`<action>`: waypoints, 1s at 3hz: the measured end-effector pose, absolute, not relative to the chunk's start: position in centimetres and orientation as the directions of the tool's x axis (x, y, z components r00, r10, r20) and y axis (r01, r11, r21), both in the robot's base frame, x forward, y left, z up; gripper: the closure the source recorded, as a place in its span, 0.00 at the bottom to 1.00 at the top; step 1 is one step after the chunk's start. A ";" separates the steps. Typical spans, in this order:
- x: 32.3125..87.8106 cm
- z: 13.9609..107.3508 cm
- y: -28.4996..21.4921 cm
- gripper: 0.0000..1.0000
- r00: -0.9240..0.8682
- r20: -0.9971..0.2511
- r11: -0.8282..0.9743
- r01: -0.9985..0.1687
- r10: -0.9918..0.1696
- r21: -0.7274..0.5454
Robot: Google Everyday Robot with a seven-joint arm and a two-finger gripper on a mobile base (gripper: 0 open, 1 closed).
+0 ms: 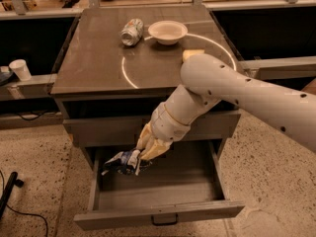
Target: Place blue chip bag into middle drawer
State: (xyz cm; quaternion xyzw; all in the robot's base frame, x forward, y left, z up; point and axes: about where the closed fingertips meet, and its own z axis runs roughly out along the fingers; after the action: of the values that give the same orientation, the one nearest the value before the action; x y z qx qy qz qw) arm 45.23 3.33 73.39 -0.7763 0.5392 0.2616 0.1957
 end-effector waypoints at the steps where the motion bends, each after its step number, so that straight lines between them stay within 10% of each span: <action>1: 47.7 69.0 1.1 1.00 0.193 -0.628 -0.247 -0.969 -0.754 -0.002; 3: 51.2 61.9 -2.4 1.00 0.207 -0.622 -0.124 -0.977 -0.755 -0.175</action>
Offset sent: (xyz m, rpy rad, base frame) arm 0.0829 -0.0743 -0.1438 0.0852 -0.1190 -0.2824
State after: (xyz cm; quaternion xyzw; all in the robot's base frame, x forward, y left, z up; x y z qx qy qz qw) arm 51.17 -2.38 61.92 -0.7235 0.5984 0.1960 0.2829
